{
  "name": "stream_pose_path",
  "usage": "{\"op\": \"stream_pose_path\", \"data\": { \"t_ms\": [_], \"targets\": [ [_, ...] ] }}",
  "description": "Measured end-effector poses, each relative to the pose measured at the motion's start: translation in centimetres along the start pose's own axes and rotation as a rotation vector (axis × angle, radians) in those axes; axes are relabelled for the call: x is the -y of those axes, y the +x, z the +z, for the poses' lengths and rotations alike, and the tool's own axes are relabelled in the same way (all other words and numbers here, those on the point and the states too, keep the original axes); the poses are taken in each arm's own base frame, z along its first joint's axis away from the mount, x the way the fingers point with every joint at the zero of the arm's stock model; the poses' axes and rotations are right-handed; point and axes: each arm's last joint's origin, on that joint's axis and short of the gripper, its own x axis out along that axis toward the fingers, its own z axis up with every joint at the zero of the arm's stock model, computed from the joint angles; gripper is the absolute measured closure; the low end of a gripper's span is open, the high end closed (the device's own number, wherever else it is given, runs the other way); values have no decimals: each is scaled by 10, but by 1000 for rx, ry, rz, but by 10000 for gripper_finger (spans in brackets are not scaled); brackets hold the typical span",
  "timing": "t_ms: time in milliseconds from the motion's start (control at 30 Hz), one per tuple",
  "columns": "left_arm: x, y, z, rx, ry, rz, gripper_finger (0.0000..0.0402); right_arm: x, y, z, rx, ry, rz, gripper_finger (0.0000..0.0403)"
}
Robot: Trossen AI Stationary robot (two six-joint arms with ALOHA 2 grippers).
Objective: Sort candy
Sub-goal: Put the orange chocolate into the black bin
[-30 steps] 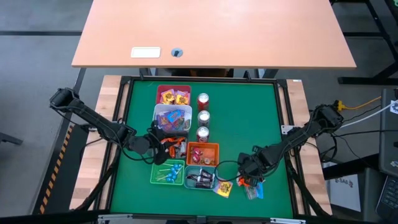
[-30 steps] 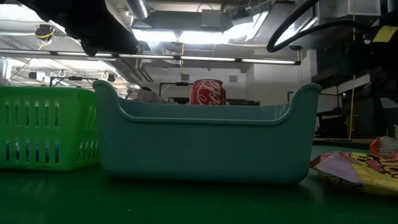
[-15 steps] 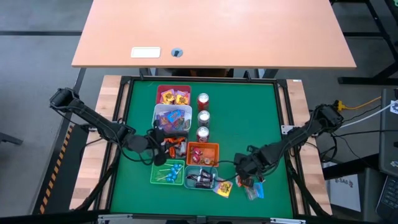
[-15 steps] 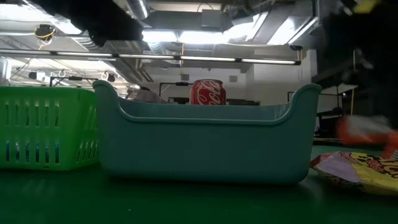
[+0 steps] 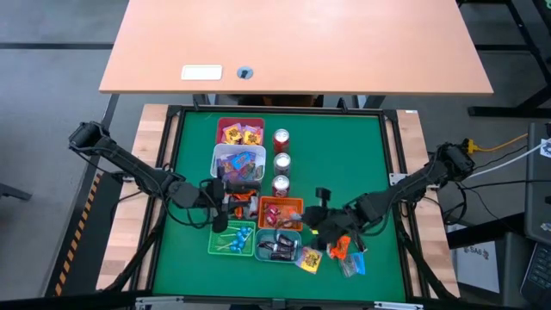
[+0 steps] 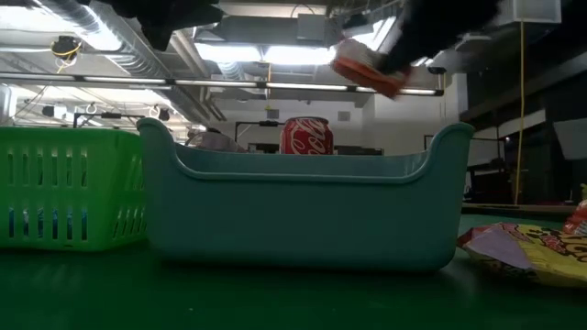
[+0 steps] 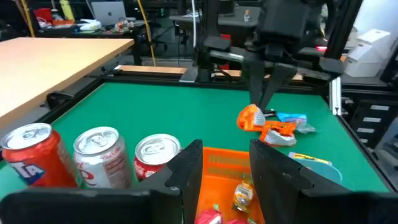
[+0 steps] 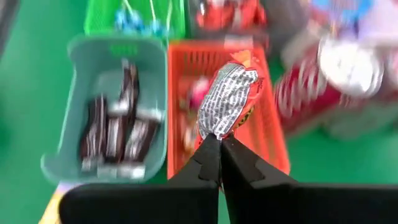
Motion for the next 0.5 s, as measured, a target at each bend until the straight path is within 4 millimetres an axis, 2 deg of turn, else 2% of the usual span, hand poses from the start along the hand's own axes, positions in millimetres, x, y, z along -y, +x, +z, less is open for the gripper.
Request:
{"op": "stream_pose_path", "data": {
  "t_ms": [267,500],
  "targets": [
    [1,0,4,33,-32,-10,280,23,12,34,220,-119,-13,398],
    [1,0,6,55,-48,-11,280,44,17,53,341,-181,5,398]
  ]
}}
